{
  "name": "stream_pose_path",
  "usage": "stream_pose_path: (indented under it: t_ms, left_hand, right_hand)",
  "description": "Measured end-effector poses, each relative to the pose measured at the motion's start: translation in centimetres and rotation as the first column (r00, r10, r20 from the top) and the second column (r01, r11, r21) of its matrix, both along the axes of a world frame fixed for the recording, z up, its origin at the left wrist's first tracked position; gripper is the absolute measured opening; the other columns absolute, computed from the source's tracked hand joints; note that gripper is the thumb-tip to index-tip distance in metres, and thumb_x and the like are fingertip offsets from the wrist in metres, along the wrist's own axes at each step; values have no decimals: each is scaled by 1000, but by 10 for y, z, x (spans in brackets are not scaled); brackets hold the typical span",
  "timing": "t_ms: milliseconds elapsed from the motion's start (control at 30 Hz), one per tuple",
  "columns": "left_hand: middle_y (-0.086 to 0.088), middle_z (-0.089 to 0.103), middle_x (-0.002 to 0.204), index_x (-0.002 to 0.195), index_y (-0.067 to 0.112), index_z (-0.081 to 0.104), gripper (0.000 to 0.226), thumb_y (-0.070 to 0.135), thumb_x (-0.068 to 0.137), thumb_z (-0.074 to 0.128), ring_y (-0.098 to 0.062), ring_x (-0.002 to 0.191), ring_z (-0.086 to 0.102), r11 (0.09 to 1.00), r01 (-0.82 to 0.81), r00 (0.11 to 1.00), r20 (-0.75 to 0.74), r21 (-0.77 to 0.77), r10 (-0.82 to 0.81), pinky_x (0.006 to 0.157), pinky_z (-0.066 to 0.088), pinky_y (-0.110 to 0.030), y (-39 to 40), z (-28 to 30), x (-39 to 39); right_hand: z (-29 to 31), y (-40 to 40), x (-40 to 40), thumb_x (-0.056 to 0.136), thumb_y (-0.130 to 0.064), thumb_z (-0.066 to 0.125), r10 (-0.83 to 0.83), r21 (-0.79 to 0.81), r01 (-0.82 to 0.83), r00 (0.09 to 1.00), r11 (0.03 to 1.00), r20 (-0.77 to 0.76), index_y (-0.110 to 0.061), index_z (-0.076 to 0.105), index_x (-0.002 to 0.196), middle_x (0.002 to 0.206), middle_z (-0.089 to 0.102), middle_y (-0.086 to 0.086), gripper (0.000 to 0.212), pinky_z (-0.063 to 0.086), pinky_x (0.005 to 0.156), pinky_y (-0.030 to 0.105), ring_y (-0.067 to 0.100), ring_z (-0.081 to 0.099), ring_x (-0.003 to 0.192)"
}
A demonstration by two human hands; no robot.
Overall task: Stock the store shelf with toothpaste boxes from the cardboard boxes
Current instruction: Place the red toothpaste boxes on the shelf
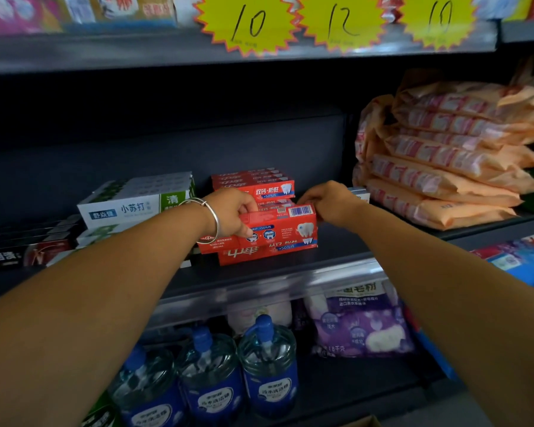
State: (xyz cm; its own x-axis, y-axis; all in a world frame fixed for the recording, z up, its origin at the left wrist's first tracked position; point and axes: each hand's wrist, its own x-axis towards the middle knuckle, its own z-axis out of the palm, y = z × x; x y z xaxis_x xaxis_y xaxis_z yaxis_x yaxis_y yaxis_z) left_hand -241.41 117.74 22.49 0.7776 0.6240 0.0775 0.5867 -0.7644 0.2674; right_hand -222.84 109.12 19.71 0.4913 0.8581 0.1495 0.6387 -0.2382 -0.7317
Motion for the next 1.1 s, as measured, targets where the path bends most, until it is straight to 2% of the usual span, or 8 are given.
stream_pose_path:
  t_ms: [100,233,333,433,533,633,933,1100]
  left_hand:
    - [1,56,112,112,19,57,44,14,73,77,-18,105,54,996,-17,999,50,86,13,84,43,-26,-6,5,-1]
    - [-4,55,121,113,17,54,48,15,71,79,-21,107,55,983,-31,994,106,182,12,84,44,-26,-12,8,1]
    - [-3,54,122,113,18,53,50,17,71,79,-21,108,54,956,-24,997,78,291,1,88,46,-28,-14,9,3]
    - [-1,53,121,110,19,52,48,18,71,79,-20,108,52,924,11,999,34,383,-26,90,45,-29,-16,8,4]
    - [-1,49,126,120,21,48,57,24,72,78,-20,116,46,885,25,1000,-20,464,-18,97,39,-31,-14,3,5]
    - [-2,40,133,135,22,40,76,34,70,78,-21,126,35,861,-1,996,-73,509,45,106,30,-37,-10,-5,5]
    - [-2,38,137,138,26,36,78,39,72,75,-22,127,32,885,-85,990,-59,457,126,104,28,-40,4,-17,3]
    - [-1,40,137,138,25,38,76,39,73,75,-22,127,34,905,-104,984,-90,413,154,106,29,-40,6,-17,3]
  right_hand:
    - [8,-7,-6,99,-29,44,-17,24,24,962,999,-273,-4,58,114,105,64,13,32,54,73,33,22,63,87]
    - [16,-17,-7,97,-48,37,25,70,3,918,998,-396,-6,58,96,89,66,11,47,56,73,34,20,64,78]
    - [20,-21,-5,89,-55,49,67,-22,-77,952,997,-300,-9,63,99,89,68,5,49,53,69,26,17,65,82]
    - [20,-22,-4,83,-41,66,124,-137,-157,967,978,-222,-9,65,103,96,69,4,38,51,74,25,17,64,89]
    - [19,-22,-6,82,-22,70,180,-114,-216,948,970,-262,-10,62,101,90,67,0,24,52,79,27,14,63,86]
    - [16,-19,-8,80,-13,72,189,-79,-211,957,974,-218,-12,57,103,88,62,-4,28,52,89,36,16,62,91]
    - [0,-7,-7,72,-11,79,100,9,-100,995,995,-28,-18,53,114,119,59,3,50,54,73,30,19,63,100]
    - [-1,-7,-10,73,-10,78,63,-15,-62,992,998,112,-18,50,118,125,56,4,53,54,85,38,22,60,108]
